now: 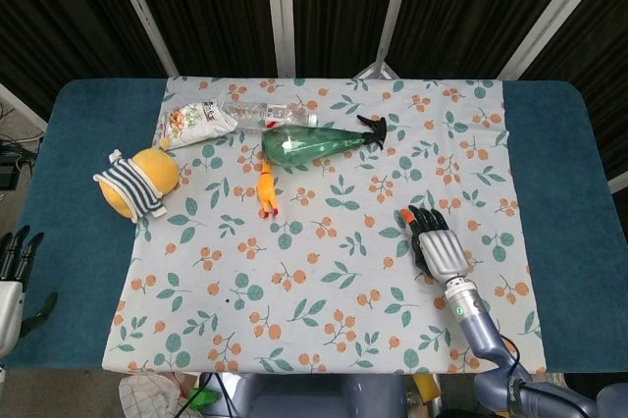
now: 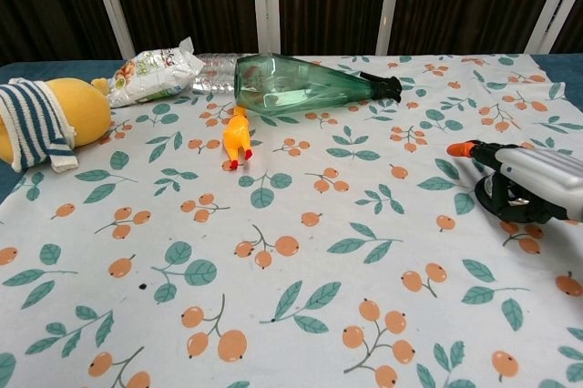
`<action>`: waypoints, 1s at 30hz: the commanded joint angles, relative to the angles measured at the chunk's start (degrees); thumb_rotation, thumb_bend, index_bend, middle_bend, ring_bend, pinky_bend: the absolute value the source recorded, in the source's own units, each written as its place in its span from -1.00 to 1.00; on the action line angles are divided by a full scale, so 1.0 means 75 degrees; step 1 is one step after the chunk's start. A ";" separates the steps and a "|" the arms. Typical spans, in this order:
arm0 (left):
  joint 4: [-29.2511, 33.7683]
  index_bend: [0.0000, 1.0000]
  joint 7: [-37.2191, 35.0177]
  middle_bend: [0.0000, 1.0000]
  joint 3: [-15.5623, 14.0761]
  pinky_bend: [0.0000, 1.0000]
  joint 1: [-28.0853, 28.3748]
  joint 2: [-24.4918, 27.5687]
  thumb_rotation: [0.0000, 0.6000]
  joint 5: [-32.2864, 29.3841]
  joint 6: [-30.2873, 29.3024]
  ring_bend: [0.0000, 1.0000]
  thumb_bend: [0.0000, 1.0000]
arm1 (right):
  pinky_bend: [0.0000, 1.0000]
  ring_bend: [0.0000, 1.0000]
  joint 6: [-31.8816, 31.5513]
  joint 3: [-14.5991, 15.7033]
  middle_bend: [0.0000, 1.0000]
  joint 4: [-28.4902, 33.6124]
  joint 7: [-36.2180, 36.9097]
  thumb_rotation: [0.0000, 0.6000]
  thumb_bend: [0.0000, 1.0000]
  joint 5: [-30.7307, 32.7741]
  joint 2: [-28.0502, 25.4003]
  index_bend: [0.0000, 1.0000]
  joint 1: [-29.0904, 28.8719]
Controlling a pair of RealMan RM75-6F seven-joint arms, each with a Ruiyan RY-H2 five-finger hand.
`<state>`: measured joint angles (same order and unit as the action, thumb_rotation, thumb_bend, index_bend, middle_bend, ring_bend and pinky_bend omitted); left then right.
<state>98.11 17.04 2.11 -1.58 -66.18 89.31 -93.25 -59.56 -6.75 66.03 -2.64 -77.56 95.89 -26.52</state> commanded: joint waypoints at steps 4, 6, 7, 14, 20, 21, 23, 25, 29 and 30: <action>0.0011 -0.90 0.0040 -1.00 -0.0018 -0.67 0.0001 -0.0013 1.00 0.0025 -0.0004 -0.94 -0.19 | -1.00 -1.00 0.0175 0.0048 -1.00 -0.0068 0.0212 1.00 1.00 0.0038 -0.0014 -0.95 -0.0031; 0.0019 -0.90 0.0036 -1.00 -0.0025 -0.67 -0.0006 -0.0009 1.00 0.0034 -0.0019 -0.94 -0.19 | -1.00 -1.00 0.0089 0.0052 -1.00 -0.0003 0.0220 1.00 1.00 -0.0036 -0.0076 -0.95 -0.0035; 0.0021 -0.90 0.0030 -1.00 -0.0028 -0.67 -0.0009 -0.0006 1.00 0.0043 -0.0027 -0.94 -0.19 | -1.00 -1.00 -0.0013 0.0038 -1.00 0.0100 0.0206 1.00 1.00 -0.0099 -0.0141 -0.95 -0.0033; 0.0023 -0.90 -0.0057 -1.00 -0.0049 -0.67 -0.0027 0.0028 1.00 0.0089 -0.0069 -0.94 -0.19 | -1.00 -1.00 -0.1171 -0.0249 -1.00 0.1897 -0.0258 1.00 1.00 -0.0581 -0.1197 -0.96 0.0135; 0.0037 -0.91 -0.0210 -1.00 -0.0069 -0.67 -0.0060 0.0099 1.00 0.0112 -0.0117 -0.94 -0.19 | -1.00 -1.00 -0.1987 -0.0361 -1.00 0.3908 -0.0774 1.00 1.00 -0.0694 -0.2627 -0.96 0.0610; 0.0042 -0.91 -0.0232 -1.00 -0.0074 -0.67 -0.0063 0.0110 1.00 0.0115 -0.0116 -0.94 -0.19 | -1.00 -1.00 -0.2105 -0.0310 -1.00 0.4163 -0.0836 1.00 1.00 -0.0726 -0.2863 -0.97 0.0728; 0.0051 -0.90 -0.0273 -1.00 -0.0087 -0.67 -0.0065 0.0130 1.00 0.0134 -0.0115 -0.94 -0.19 | -1.00 -1.00 -0.2326 -0.0167 -1.00 0.4542 -0.0959 1.00 1.00 -0.0798 -0.3240 -0.97 0.0965; 0.0052 -0.91 -0.0298 -1.00 -0.0097 -0.67 -0.0066 0.0141 1.00 0.0165 -0.0123 -0.94 -0.19 | -1.00 -1.00 -0.2551 0.0032 -1.00 0.4763 -0.1068 1.00 1.00 -0.0919 -0.3511 -0.97 0.1213; 0.0047 -0.91 -0.0408 -1.00 -0.0128 -0.67 -0.0089 0.0185 1.00 0.0236 -0.0170 -0.94 -0.19 | -1.00 -1.00 -0.3367 0.0715 -1.00 0.4770 -0.0966 1.00 1.00 -0.1575 -0.3798 -0.97 0.1968; 0.0044 -0.91 -0.0432 -1.00 -0.0132 -0.67 -0.0094 0.0195 1.00 0.0244 -0.0177 -0.94 -0.19 | -1.00 -1.00 -0.3519 0.0790 -1.00 0.4643 -0.0958 1.00 1.00 -0.1703 -0.3777 -0.97 0.2073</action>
<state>98.47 13.88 1.17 -2.23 -64.79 91.07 -94.51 -82.31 -3.63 101.50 -9.96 -86.97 68.58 -14.20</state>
